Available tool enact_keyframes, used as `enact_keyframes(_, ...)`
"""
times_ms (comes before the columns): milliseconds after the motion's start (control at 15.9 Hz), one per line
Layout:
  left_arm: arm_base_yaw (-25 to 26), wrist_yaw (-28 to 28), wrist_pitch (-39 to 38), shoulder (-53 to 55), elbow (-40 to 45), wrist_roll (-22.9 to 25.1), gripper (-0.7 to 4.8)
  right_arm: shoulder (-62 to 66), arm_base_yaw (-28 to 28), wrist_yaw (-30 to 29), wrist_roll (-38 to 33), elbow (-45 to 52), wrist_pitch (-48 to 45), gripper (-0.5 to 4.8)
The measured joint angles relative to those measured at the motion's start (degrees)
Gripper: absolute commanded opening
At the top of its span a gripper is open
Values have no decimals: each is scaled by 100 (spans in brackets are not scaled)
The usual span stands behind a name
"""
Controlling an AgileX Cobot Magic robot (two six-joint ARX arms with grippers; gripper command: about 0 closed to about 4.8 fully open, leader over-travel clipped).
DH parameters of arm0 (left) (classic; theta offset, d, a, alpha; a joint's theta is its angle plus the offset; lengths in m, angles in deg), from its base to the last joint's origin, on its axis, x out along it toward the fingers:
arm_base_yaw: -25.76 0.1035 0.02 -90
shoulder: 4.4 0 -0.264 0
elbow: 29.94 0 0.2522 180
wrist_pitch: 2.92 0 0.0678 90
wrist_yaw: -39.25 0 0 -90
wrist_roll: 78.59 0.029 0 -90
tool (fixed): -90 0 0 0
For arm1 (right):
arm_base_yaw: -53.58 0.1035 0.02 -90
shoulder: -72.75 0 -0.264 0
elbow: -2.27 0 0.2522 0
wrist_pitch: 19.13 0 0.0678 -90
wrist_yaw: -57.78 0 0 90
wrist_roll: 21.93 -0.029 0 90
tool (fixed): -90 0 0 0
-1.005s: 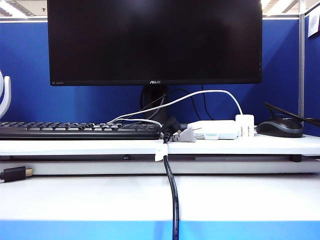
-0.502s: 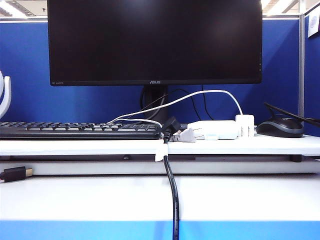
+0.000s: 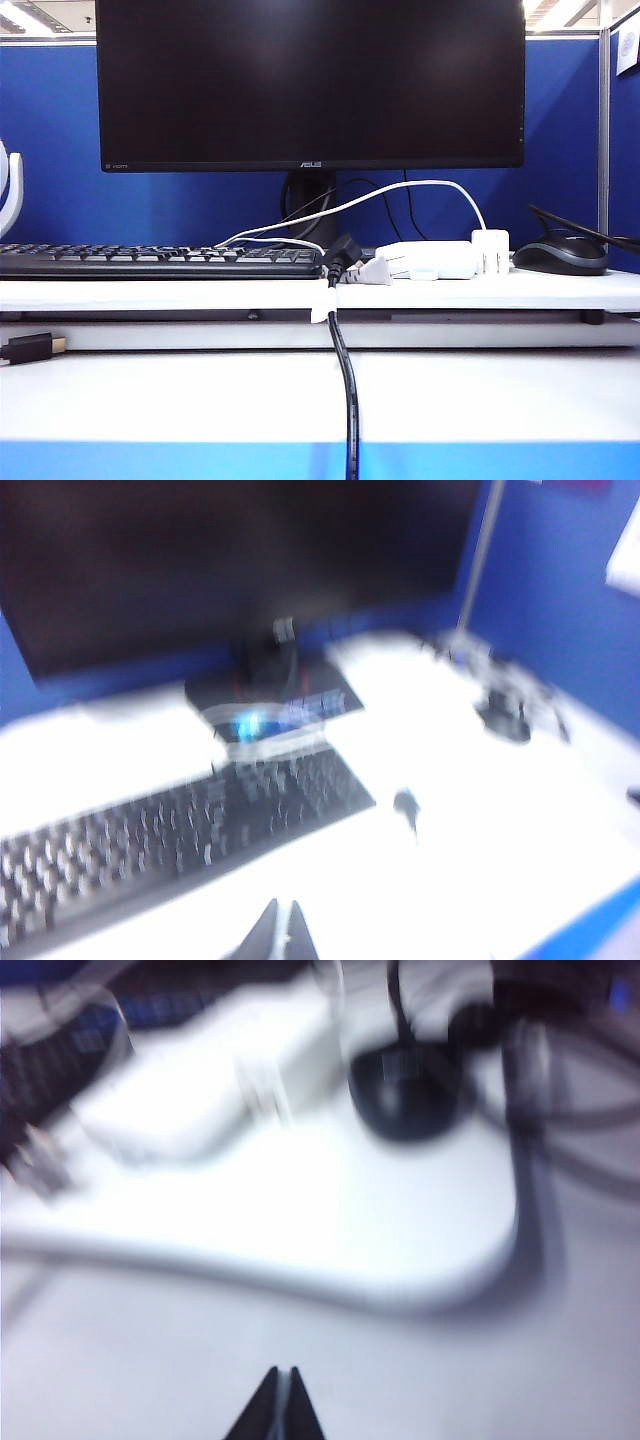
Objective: Unplug the white charger from the socket, then place it next to the socket.
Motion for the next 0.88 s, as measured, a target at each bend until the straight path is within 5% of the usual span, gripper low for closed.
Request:
enact_keyframes(251,0,299,131,-468,1333,-26,-5,15,0,-4,-131,251,-44,-8)
enact_keyframes(502,0,667,1303,-684,2675,-46,-5,0,0,-9,-144,254,-48,-8)
enact_keyframes(879,0,1054,4557,-581,5392,-177,-5,0,0,-9,-146,254,-48,-8)
